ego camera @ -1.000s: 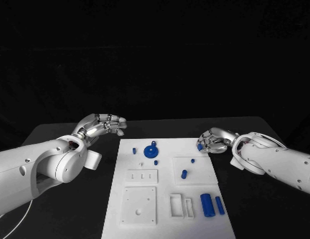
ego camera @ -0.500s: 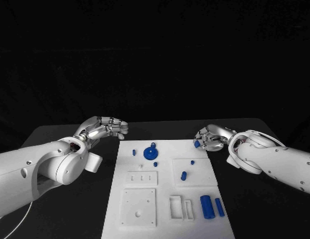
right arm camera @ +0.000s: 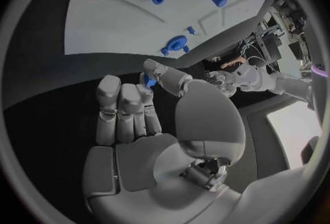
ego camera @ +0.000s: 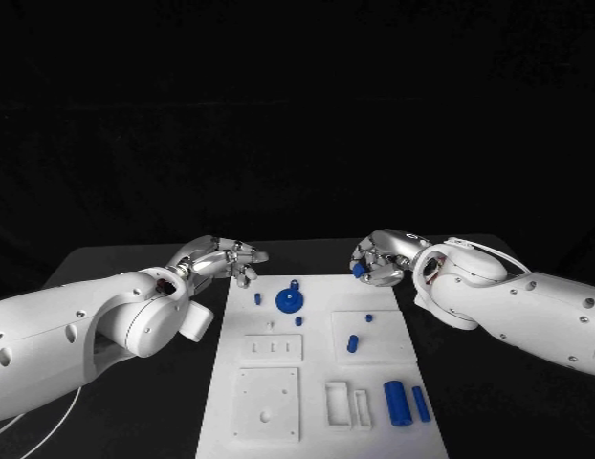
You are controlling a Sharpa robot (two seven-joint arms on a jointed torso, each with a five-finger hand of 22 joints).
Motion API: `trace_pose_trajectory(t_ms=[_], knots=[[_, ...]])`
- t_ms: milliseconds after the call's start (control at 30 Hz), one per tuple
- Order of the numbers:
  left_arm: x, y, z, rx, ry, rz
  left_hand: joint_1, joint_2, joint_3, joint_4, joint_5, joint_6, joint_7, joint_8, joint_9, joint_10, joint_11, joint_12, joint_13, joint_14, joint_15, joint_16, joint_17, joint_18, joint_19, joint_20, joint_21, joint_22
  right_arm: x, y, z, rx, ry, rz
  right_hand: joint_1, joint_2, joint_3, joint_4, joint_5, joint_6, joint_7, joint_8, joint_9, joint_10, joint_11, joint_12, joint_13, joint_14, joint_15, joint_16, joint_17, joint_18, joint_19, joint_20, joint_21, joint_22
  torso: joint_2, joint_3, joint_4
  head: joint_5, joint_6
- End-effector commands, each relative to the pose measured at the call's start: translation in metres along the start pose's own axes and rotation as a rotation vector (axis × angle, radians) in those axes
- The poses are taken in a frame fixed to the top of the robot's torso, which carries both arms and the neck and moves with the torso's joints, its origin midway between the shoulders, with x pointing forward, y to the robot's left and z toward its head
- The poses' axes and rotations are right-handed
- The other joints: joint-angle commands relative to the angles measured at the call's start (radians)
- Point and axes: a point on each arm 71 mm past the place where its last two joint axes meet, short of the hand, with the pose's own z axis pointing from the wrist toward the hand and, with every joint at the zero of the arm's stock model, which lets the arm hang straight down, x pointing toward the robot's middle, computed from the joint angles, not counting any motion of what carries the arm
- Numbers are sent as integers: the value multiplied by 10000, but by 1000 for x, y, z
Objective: Assemble the parts on the task board
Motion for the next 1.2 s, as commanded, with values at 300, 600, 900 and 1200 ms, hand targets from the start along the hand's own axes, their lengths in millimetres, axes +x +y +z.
trace_pose_trajectory(t_ms=[300,600,900,1200], knots=[[32,3,7,-1568,848,54,-554,-247,-5,532,-799,29,-14,-312,-129,-479,-26,1032,1070,-129,-227,651,87,87,151,-525,297,137,7,51,9,-49,-58,-727,11,-144,133,18,-39,511,420,47,-7,91,-30,5,-21,47,-44,-30,0,601,73,22,36,80,-237,-120,-22,136,-12],[42,2,12,-1807,700,-167,-785,-303,20,881,-878,34,-7,-395,-164,-701,-18,1294,1383,-153,-238,762,-13,21,134,-624,339,132,10,80,7,-460,-187,-746,10,-182,189,41,18,526,419,41,-8,115,-30,-1,-31,73,-40,-35,-10,601,93,41,37,80,-243,-138,26,291,4],[49,2,13,-2014,821,-229,-994,-311,33,1250,-910,-21,6,-481,-199,-813,-9,1420,1552,-175,-243,832,-90,-19,106,-697,358,121,11,96,3,-830,-259,-646,12,-215,222,51,57,541,417,39,-8,133,-32,-4,-38,90,-41,-40,-16,601,109,52,36,77,-224,-108,-14,424,-6],[53,3,14,-2252,974,-84,-1078,-312,21,1443,-917,-20,8,-509,-211,-861,-6,1475,1631,-189,-245,872,-132,-44,86,-732,374,121,11,104,0,-1044,-304,-582,11,-233,239,58,85,546,415,36,-9,143,-33,-6,-42,97,-43,-44,-20,601,119,57,34,75,-234,-114,-23,443,-25]])
